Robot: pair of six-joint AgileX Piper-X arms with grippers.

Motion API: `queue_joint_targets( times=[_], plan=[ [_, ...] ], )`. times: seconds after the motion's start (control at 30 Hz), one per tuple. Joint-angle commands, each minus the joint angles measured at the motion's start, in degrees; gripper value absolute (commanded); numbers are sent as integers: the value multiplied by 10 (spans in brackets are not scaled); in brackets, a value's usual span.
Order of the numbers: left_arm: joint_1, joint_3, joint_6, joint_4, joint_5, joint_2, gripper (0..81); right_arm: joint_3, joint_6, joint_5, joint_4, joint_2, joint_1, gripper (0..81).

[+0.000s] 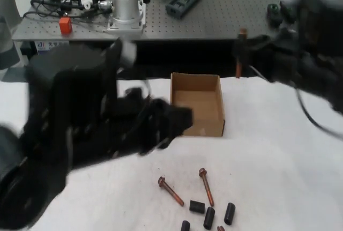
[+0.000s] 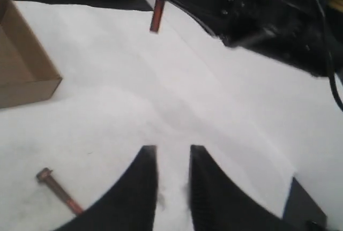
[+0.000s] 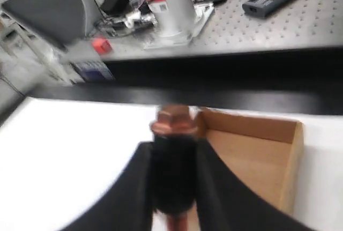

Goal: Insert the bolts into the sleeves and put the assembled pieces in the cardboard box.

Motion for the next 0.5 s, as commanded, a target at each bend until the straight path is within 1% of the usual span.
queue_joint_targets(
  times=[0.0,0.07,0.1,0.23,0.3,0.37,0.47],
  plan=[
    [1,55,13,2,-72,-81,71,-240,-42,69,159,221,22,2],
    [1,82,16,5,-95,-116,12,-315,-42,84,206,295,38,2],
    [1,96,21,6,-102,-134,6,-344,-42,88,223,330,44,2],
    [1,131,21,44,-140,-187,6,-466,-41,116,285,443,73,2],
    [1,139,21,57,-144,-200,6,-519,-41,116,322,485,84,2],
    [1,140,21,62,-143,-202,6,-557,-30,118,358,521,91,2],
    [1,141,21,65,-143,-202,6,-580,-10,117,377,552,94,2]
  ],
)
